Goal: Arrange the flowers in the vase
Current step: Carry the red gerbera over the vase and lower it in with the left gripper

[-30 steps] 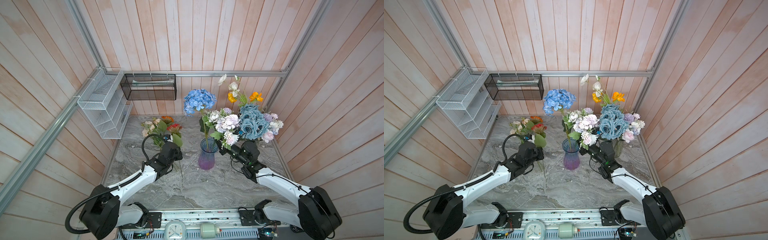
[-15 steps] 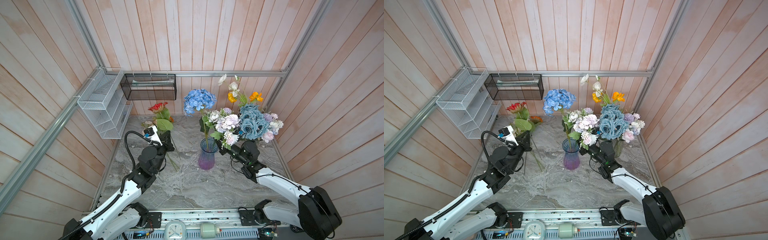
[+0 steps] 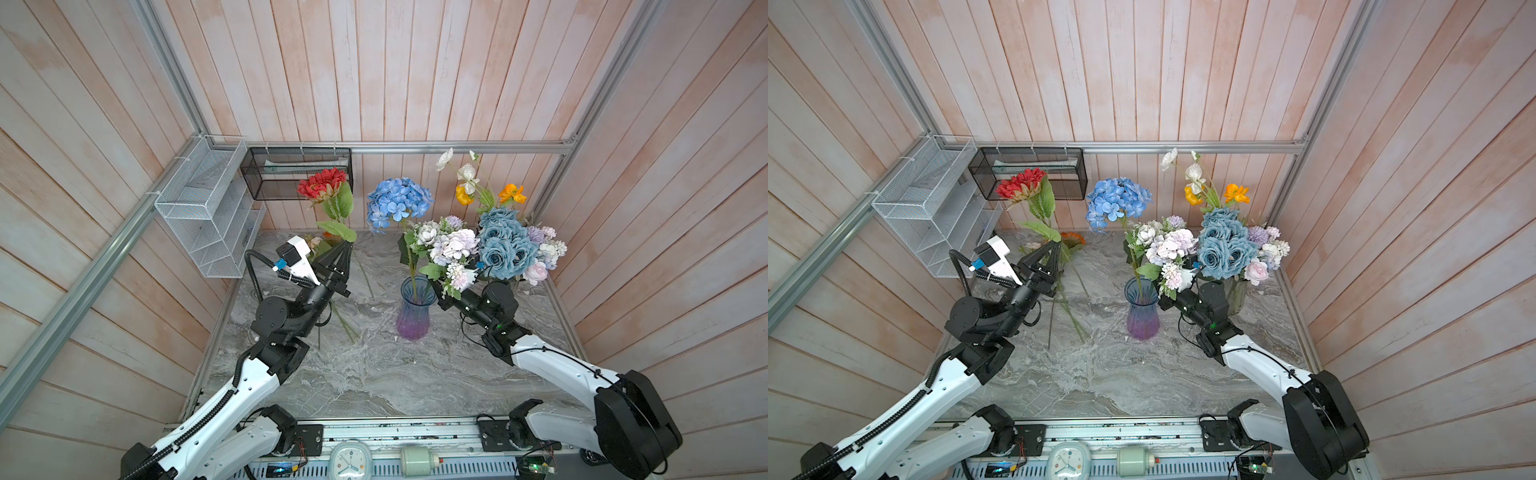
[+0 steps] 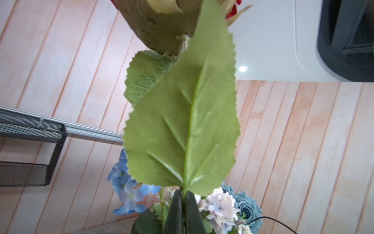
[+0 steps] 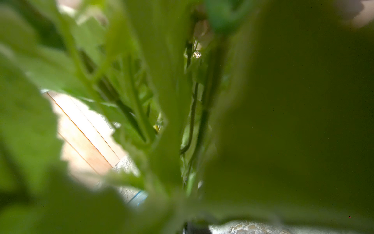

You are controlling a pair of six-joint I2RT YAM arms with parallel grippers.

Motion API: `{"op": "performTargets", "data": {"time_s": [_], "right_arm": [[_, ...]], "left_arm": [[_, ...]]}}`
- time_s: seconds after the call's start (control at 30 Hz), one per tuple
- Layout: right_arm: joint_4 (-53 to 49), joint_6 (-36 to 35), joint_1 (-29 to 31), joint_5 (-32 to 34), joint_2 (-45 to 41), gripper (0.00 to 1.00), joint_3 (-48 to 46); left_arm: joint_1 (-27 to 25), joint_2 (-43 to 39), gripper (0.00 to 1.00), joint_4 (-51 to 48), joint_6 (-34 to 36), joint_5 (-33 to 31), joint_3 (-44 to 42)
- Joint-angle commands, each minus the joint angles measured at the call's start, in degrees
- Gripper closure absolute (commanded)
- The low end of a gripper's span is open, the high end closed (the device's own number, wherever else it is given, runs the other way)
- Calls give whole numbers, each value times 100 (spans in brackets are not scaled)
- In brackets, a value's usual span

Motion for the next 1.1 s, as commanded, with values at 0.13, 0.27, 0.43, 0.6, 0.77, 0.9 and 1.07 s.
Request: {"op": "performTargets", "data": {"time_s": [0.13,0.27,0.43,0.6,0.77,0.9,1.07], "right_arm": [[230,-74,-28,-17,135,88,141],[262,-19,-31,-72,164,88,131],[277,28,-35,-90,139,88,87],[266,41,-32,-28,100,88,84],[298,74,-30,-56,91,88,54],[392,68,-28,-63,78,88,-16],[386,-10,-31,-72,68,88,-44]], "left_arm": [[-673,743,100,1381,420,838,149],[-892,1343,100,1851,698,767,177],[-1069,2082,100,2189,1069,677,297],[-1179,2736,100,2712,1252,533,365],[-1199,3121,100,2814,1480,346,523],[-1217,3299,100,2766,1507,306,599],[-1217,3210,100,2654,1713,114,702]]}}
